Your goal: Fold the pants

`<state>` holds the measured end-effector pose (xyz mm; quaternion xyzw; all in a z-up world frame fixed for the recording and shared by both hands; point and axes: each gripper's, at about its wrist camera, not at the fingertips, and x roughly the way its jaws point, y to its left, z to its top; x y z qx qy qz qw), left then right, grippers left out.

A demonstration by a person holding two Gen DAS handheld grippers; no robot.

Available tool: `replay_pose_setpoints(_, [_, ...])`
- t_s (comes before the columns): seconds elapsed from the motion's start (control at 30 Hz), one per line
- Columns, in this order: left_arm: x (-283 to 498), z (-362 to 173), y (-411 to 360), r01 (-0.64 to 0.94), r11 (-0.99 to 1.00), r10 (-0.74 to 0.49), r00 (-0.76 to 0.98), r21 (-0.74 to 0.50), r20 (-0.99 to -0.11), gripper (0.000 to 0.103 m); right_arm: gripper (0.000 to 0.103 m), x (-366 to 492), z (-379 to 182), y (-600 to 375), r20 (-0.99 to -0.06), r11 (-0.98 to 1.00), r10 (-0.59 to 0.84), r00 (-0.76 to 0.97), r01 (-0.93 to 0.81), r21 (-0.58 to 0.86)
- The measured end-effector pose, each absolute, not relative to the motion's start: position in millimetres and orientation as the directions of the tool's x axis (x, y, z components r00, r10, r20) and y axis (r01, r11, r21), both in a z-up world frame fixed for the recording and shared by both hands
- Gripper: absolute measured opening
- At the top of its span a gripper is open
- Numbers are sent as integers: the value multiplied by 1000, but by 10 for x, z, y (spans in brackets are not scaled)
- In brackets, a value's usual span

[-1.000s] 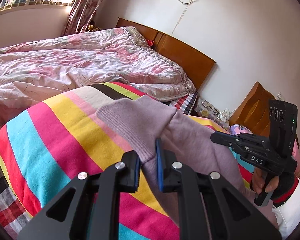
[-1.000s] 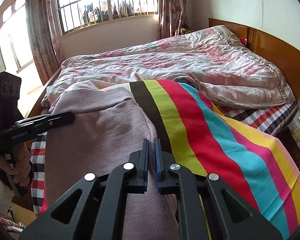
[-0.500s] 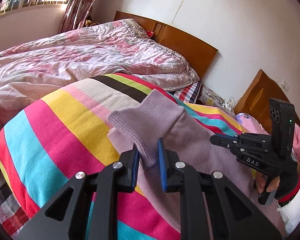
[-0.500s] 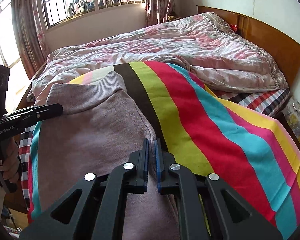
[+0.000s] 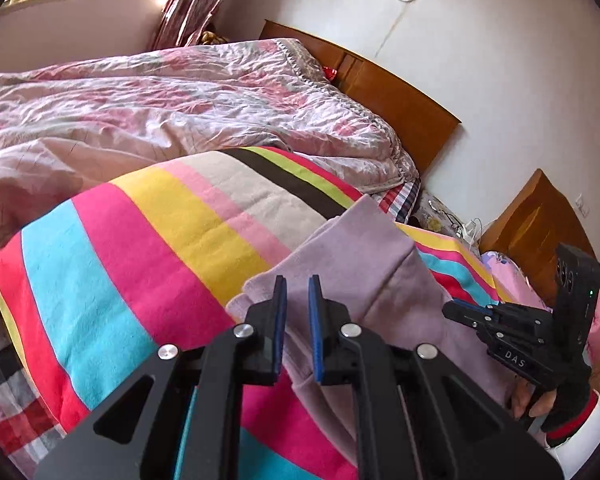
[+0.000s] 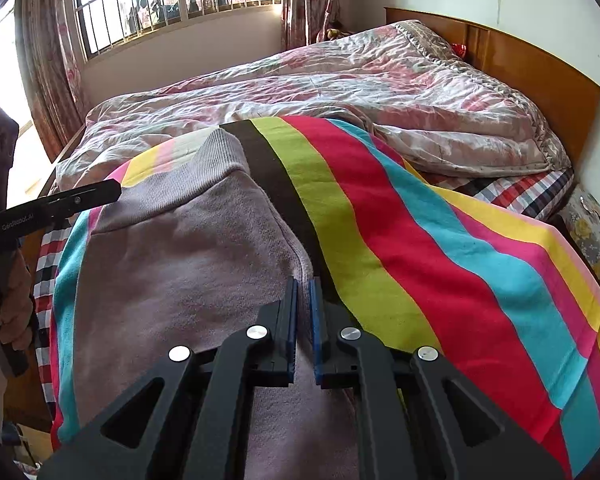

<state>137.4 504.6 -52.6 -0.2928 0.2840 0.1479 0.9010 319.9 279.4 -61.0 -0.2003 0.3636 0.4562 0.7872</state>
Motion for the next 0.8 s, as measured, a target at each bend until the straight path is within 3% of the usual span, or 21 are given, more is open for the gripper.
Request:
replay_pose_setpoints(0.03, [1267,-548,5087,-448,763,113,802,-465,-587,19,8,3200,-630,2810,-760,505,565,320,-863,12])
replay_pose_setpoints(0.1, [1054,-509,5090,-466,740,146,815,-485,-561,40,8,3192,-646,2829,-761,507,558,330,-862,-2])
replay_pose_setpoints(0.23, [887,-255,4885,-429,783,157,837,-451,-525,53,15,3192,-447,2660,-732,506,604,315,-861,47])
replay_pose_setpoints(0.3, [932,-104,4695,-372,830,127,851,-415,-510,69,36,3200,-275,2432,-702,515,639,316,-853,85])
replay_pose_setpoints(0.33, [984,-61,4597,-351,853,113,847,-387,-519,72,57,3204,-210,2299,-693,527,643,325,-845,93])
replay_pose_setpoints(0.37, [1035,-42,4511,-351,869,120,835,-350,-537,76,64,3200,-160,2166,-688,540,643,336,-836,97])
replay_pose_setpoints(0.43, [1130,-84,4429,-386,868,153,806,-313,-571,77,64,3188,-121,1919,-699,573,618,361,-815,86])
replay_pose_setpoints(0.63, [1002,-633,4850,-449,657,3,805,-606,-593,75,64,2796,-260,1436,-733,582,567,375,-812,35])
replay_pose_setpoints(0.8, [1069,-769,4980,-390,595,-89,837,-703,-539,55,64,2539,-395,1397,-718,578,601,352,-811,87])
